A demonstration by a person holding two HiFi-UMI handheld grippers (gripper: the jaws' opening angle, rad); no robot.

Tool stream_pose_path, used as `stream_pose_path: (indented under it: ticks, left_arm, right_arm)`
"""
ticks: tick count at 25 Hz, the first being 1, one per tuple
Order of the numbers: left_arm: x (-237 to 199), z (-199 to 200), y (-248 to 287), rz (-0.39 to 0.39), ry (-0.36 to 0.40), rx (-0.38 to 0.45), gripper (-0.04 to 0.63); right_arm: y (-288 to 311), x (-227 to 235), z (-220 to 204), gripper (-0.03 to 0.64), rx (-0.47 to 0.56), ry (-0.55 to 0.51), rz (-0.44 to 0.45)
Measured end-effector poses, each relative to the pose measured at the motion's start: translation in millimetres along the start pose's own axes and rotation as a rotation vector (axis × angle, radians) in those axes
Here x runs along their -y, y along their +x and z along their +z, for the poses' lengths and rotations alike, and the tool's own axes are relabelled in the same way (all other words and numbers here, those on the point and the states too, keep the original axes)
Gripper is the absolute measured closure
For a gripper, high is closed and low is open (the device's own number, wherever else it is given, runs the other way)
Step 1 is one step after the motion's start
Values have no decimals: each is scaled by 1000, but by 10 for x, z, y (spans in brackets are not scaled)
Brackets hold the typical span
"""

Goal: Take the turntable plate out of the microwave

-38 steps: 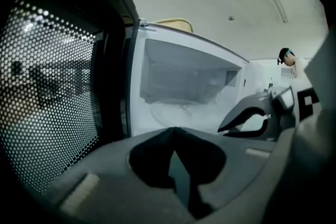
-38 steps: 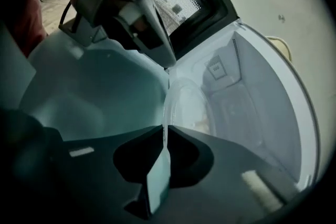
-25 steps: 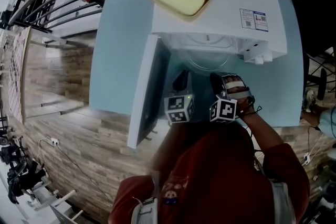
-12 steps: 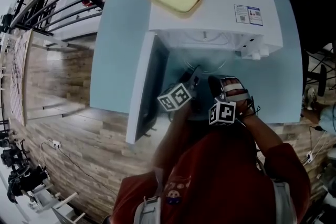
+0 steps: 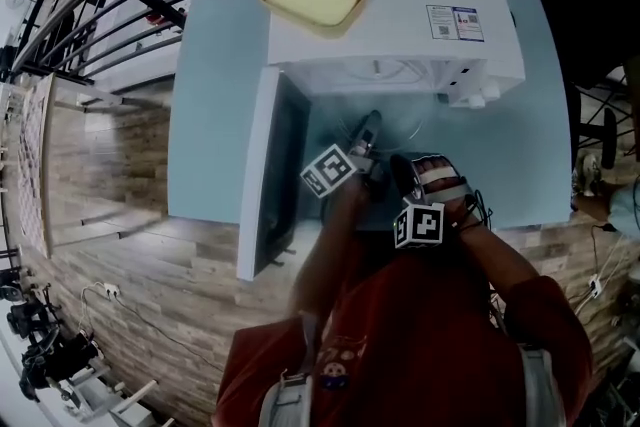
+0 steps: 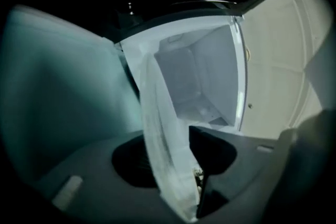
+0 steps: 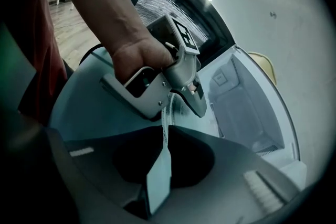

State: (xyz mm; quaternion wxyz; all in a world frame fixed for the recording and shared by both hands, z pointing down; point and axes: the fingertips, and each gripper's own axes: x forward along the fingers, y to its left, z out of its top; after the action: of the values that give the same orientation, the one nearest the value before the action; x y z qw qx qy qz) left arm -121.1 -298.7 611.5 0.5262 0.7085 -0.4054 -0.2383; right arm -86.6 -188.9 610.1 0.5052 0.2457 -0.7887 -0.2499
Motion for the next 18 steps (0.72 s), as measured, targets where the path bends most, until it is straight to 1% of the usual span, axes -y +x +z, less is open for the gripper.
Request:
stream_pose_path:
  ticks: [2, 3, 4, 6, 9, 12, 14, 15, 18]
  left_arm:
    - [-39, 9, 5, 5, -47, 27, 444]
    - [-67, 20, 2, 8, -84, 47, 476]
    - [-90, 27, -3, 5, -125, 65, 517]
    - [-103, 36, -12, -20, -191, 88, 556]
    - [-84, 47, -22, -41, -217, 98, 569]
    - [-82, 20, -37, -32, -232, 98, 571]
    - [-70, 10, -51, -32, -236, 98, 572]
    - [-61, 1, -58, -33, -234, 98, 572]
    - [-19, -38, -82, -35, -213, 97, 574]
  right_arm:
    - [-12, -29, 2, 591, -1, 2, 3]
    - [-12, -42, 0, 591, -3, 3, 7]
    - [-10, -56, -5, 589, -7, 4, 9]
    - [-2, -75, -15, 588, -16, -2, 4]
    - [-7, -85, -22, 583, -31, -18, -18]
    - [-78, -87, -45, 581, -28, 15, -16]
    - [-123, -103, -69, 586, -24, 60, -2]
    - [-143, -118, -87, 589, -18, 100, 11]
    - [-224, -129, -156, 597, 13, 295, 61]
